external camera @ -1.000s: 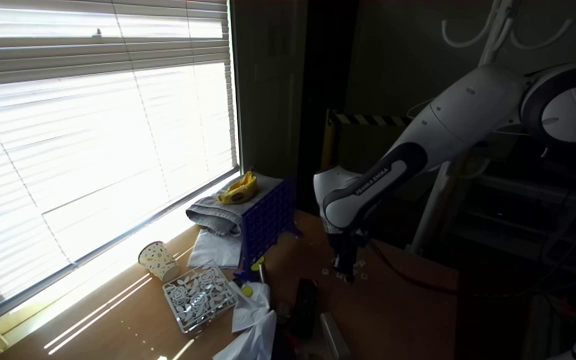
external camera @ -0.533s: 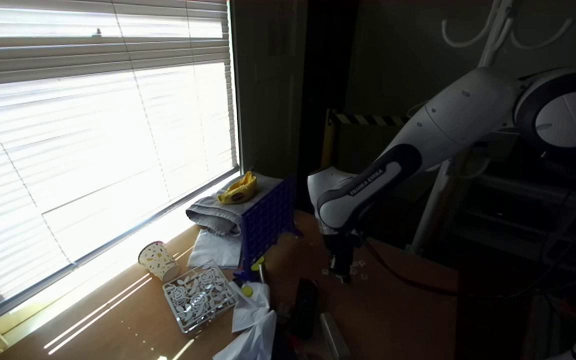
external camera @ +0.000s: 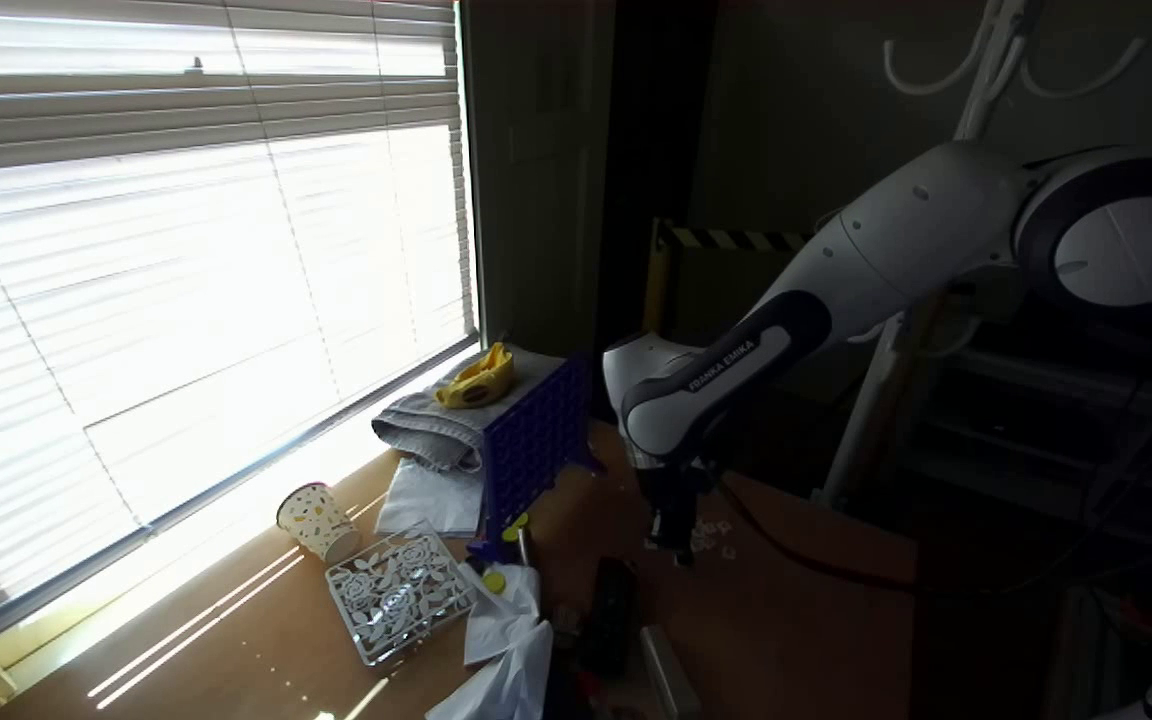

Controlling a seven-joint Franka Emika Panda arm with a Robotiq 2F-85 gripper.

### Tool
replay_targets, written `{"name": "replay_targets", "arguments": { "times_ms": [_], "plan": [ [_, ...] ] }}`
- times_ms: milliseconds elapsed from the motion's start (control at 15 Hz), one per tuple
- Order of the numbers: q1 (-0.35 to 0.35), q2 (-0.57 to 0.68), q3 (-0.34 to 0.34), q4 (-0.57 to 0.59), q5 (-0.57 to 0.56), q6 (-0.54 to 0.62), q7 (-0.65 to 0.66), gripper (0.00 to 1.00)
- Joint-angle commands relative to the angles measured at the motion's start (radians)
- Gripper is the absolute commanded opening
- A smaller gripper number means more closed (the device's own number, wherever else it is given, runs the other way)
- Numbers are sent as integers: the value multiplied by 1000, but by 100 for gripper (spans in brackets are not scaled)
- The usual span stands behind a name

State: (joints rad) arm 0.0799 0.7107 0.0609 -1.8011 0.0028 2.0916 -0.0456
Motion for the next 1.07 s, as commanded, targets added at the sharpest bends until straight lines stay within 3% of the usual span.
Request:
{"name": "replay_targets", "arguments": {
  "times_ms": [0,1000],
  "plan": [
    [6,55,-2,72,-21,-27,-6,0],
    [1,66,-35,113,-110,-58,-62,0]
  ]
}}
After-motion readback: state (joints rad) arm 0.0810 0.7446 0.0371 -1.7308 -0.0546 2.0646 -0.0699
